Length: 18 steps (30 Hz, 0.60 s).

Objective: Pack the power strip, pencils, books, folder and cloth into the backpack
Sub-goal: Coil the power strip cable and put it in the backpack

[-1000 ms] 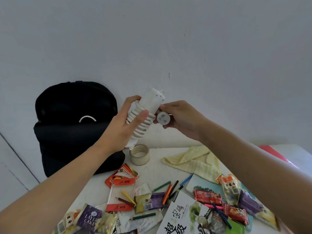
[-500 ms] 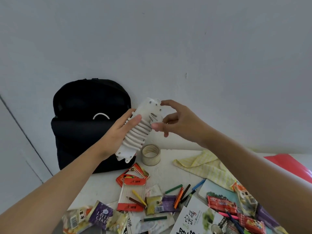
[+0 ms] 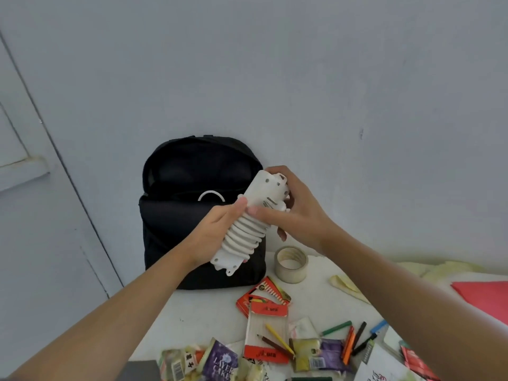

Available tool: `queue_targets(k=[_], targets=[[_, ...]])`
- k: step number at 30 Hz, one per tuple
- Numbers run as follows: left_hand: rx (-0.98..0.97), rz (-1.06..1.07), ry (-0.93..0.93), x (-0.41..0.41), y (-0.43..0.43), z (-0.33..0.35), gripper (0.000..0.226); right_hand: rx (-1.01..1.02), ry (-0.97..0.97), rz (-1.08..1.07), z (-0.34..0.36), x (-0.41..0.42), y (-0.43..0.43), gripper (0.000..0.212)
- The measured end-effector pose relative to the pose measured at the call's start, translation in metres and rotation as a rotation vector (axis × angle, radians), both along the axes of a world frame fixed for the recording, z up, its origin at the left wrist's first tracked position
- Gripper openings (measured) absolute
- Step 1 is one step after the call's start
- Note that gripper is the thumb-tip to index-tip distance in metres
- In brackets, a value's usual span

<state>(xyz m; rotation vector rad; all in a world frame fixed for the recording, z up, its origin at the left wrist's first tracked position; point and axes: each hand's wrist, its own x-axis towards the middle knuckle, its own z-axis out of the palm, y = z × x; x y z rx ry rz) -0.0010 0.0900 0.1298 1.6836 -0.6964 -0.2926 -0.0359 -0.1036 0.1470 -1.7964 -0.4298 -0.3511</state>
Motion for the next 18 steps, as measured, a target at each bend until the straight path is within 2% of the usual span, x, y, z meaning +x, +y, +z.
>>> queue_targets(k=[7, 10, 11, 13, 14, 15, 18], targets=[[0.099, 0.23, -0.243, 0.05, 0.023, 0.013, 0.081, -0.078, -0.258, -0.243, 0.004, 0.03, 0.034, 0.057], [0.075, 0.34, -0.235, 0.094, 0.038, 0.02, 0.074, -0.093, -0.353, -0.361, 0.012, 0.052, 0.037, 0.06], [0.129, 0.384, -0.269, 0.11, 0.045, 0.02, 0.061, -0.089, -0.365, -0.396, 0.014, 0.061, 0.037, 0.06], [0.356, 0.445, -0.37, 0.142, 0.058, 0.013, 0.031, -0.097, -0.374, -0.456, 0.018, 0.079, 0.036, 0.061], [0.48, 0.438, -0.415, 0.158, 0.063, 0.007, 0.023, -0.115, -0.378, -0.473, 0.018, 0.089, 0.036, 0.061], [0.598, 0.401, -0.448, 0.169, 0.066, -0.001, 0.023, -0.139, -0.377, -0.479, 0.018, 0.098, 0.036, 0.061], [0.829, 0.251, -0.47, 0.196, 0.068, -0.021, 0.048, -0.218, -0.35, -0.458, 0.012, 0.126, 0.04, 0.06]])
